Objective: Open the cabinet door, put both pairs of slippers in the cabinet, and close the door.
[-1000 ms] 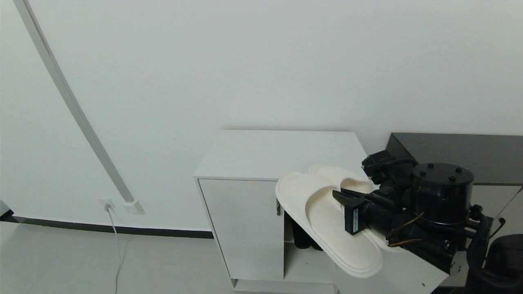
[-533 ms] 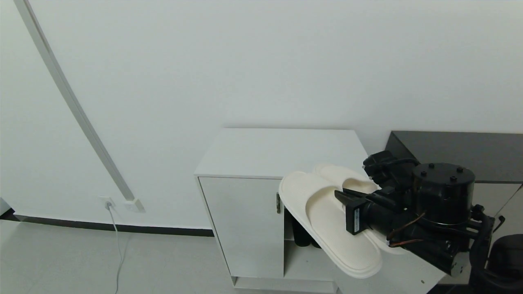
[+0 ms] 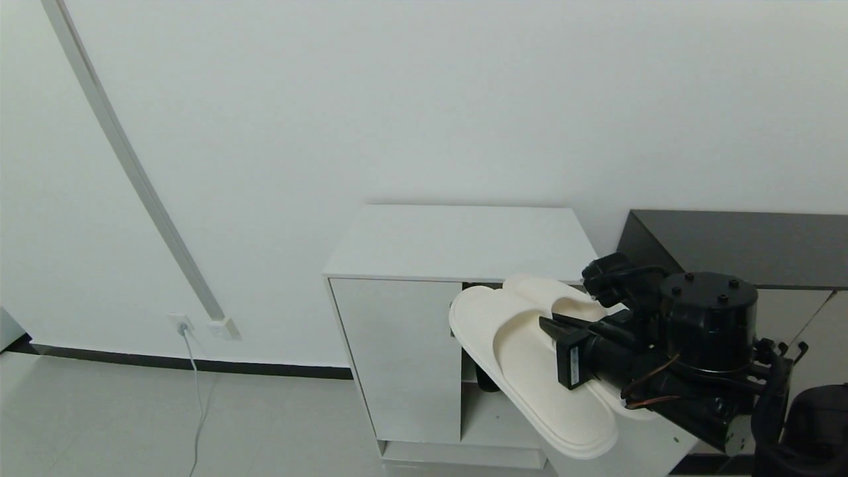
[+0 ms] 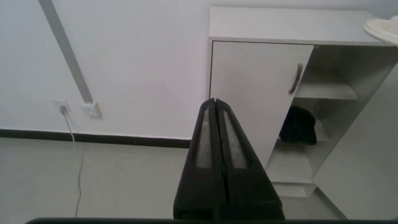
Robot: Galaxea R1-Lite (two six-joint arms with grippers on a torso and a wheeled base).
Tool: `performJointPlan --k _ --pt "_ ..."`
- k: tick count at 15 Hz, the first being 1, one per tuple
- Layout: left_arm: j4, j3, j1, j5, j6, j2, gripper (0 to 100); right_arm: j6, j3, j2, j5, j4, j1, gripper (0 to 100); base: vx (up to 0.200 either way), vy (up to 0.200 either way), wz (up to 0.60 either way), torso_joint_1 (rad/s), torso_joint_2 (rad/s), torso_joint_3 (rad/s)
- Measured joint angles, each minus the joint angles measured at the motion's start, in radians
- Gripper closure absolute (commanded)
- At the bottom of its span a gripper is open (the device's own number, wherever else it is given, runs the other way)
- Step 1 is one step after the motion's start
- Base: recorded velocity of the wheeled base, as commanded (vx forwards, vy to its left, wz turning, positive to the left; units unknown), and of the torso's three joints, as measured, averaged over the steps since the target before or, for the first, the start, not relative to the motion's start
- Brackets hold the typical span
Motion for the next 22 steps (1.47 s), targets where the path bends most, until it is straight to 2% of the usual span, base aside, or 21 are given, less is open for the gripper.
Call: performJointPlan --k 4,8,16,22 --pt "-0.001 0.000 0.000 0.000 0.000 0.000 100 0.000 0.000 0.005 0.000 -0.002 0.000 100 0.000 0.000 0.00 -0.021 0.04 0.025" --pt "0.000 0.000 0.000 0.000 0.000 0.000 100 0.000 0.001 0.007 0.000 -0.002 0.000 100 0.000 0.000 0.00 -0.146 0.33 0.176" --pt "0.000 0.000 0.000 -0.001 -0.002 0.000 100 0.000 0.008 0.008 0.000 -0.002 0.000 100 0.000 0.000 0.00 -0.170 0.39 0.214" --pt "0.000 0.000 0.000 -0.001 -0.002 0.000 100 0.000 0.010 0.009 0.000 0.000 0.000 100 0.000 0.000 0.00 -0.221 0.54 0.307"
